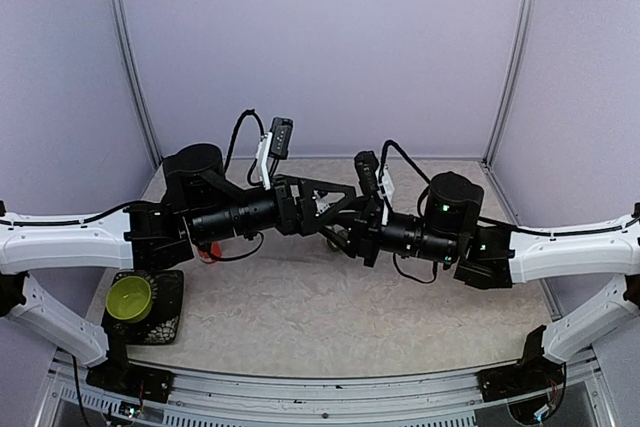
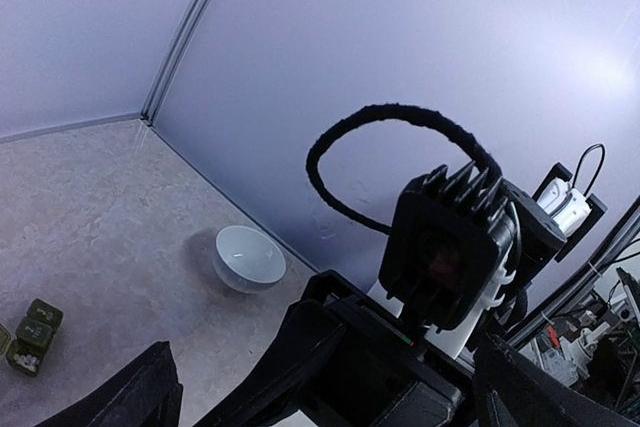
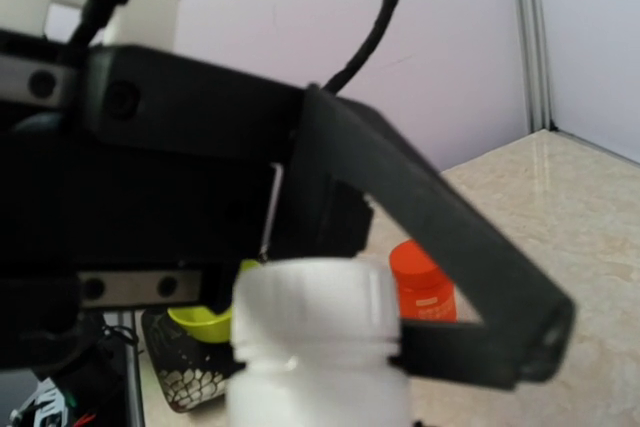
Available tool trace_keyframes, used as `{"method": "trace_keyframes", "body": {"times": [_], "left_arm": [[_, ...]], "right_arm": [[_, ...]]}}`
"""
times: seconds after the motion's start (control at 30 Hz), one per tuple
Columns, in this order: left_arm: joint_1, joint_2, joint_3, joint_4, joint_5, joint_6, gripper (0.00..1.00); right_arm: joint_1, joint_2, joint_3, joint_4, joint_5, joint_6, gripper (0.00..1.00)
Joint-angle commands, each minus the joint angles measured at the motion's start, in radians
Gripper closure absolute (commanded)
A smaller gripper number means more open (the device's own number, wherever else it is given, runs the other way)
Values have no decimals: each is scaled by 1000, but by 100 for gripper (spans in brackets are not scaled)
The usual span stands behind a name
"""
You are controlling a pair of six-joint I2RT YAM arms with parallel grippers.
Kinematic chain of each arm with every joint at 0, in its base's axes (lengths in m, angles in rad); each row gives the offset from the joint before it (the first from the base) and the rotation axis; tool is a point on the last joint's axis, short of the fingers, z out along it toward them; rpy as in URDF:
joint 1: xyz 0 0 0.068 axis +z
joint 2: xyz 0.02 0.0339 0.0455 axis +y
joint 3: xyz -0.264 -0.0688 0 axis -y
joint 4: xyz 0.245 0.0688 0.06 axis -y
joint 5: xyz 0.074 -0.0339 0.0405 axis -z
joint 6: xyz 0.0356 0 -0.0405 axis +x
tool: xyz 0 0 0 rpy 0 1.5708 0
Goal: Sort the pills into containers
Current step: Screw the lid of the pill bottle onto the pill bottle.
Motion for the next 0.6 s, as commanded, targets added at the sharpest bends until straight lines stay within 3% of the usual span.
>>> {"method": "trace_keyframes", "body": {"times": [0.0, 0.23, 0.57], "left_arm": [[-25, -35, 35, 23, -27, 4, 1], [-21, -59, 31, -44, -121, -48, 7], [-7, -55, 69, -130, -165, -99, 33]], "right_arm": [[19, 15, 11, -42, -1, -19, 100], [19, -72, 2, -68, 80, -96, 100], [19, -95, -11, -85, 139, -122, 100]]}}
